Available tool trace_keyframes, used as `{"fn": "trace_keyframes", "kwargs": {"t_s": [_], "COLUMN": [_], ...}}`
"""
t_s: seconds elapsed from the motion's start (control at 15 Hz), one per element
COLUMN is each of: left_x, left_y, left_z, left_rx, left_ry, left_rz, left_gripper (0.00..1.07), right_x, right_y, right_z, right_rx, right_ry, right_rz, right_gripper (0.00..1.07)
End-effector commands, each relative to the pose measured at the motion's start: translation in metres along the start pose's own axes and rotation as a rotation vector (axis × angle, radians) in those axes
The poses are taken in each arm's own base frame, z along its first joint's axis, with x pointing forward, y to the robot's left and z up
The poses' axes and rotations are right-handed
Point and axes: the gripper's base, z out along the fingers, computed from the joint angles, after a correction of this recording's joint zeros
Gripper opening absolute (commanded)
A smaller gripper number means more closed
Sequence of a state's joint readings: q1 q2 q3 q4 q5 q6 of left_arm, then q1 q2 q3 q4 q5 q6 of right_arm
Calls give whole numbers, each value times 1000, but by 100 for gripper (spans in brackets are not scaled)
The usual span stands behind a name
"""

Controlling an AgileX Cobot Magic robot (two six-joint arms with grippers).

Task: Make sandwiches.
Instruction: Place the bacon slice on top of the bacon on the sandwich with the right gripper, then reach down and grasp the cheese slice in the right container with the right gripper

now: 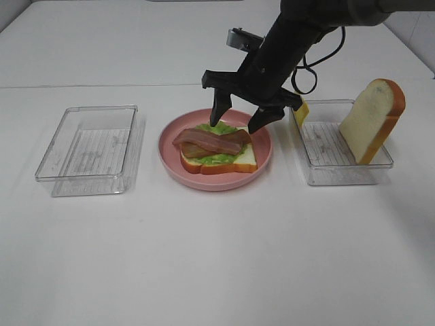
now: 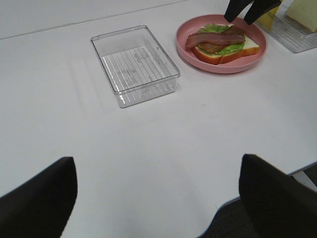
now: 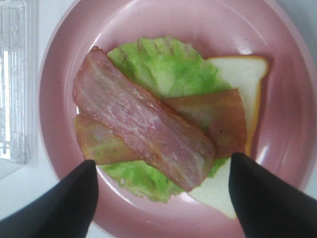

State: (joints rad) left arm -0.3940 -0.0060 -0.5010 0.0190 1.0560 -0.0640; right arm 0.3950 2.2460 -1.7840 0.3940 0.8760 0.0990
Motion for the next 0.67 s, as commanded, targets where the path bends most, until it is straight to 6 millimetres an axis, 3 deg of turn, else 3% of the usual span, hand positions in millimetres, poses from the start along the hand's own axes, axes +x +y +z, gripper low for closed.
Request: {"fn": "trace_keyframes", "kwargs": {"t_s": [0.07,0.47,0.67], "left_x": [1,1,1], "left_y": [0,0,0], "left_z": [-2,-2,-2], "left_rx": [1,1,1], "left_ry": [-26,-26,-26], "left_rz": [-1,-1,-1], "left_gripper": [84,84,84], "right_x": [2,6,-3], "right_y": [1,0,1], "right_z": [-23,-90,-118], "right_rx": [64,300,395], "right_ry": [-9,14,-37], "right_rz": [-33,-113,-144], "right_gripper": [71,73,72]}}
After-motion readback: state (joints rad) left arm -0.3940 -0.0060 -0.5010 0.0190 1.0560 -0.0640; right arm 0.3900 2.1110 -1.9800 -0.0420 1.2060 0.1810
